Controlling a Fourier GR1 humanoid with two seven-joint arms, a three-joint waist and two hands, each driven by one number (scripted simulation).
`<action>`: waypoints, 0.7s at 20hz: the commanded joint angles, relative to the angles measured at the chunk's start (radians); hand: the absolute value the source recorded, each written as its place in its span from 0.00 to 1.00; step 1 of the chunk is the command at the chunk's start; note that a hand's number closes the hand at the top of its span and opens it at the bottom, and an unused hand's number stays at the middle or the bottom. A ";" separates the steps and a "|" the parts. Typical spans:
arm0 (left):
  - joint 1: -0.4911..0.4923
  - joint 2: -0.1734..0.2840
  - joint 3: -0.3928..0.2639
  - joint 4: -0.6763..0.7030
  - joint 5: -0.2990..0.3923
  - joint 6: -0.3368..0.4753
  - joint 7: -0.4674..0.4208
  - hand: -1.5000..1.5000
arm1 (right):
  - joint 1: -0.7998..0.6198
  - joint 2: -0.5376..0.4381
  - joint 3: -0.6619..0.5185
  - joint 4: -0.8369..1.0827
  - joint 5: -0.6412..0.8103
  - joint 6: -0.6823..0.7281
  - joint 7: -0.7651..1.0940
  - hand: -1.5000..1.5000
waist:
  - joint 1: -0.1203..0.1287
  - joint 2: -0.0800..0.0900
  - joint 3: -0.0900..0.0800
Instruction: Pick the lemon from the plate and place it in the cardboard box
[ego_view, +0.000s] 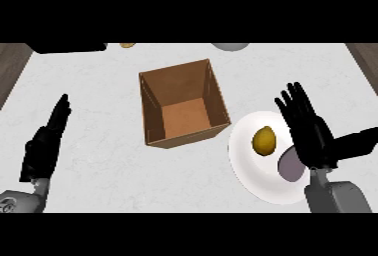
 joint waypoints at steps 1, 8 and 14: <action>-0.056 0.019 0.021 0.031 -0.034 -0.015 0.055 0.50 | 0.050 -0.037 -0.044 -0.026 0.010 -0.007 0.006 0.00 | 0.031 -0.023 -0.021; 0.004 0.084 0.054 0.088 -0.073 0.016 0.048 0.50 | 0.096 -0.397 0.050 0.070 0.505 -0.011 -0.141 0.00 | 0.063 -0.006 -0.052; 0.030 0.085 0.092 0.125 -0.055 -0.016 0.035 0.50 | 0.252 -0.082 0.017 0.267 0.389 -0.092 -0.622 0.00 | 0.042 -0.021 -0.019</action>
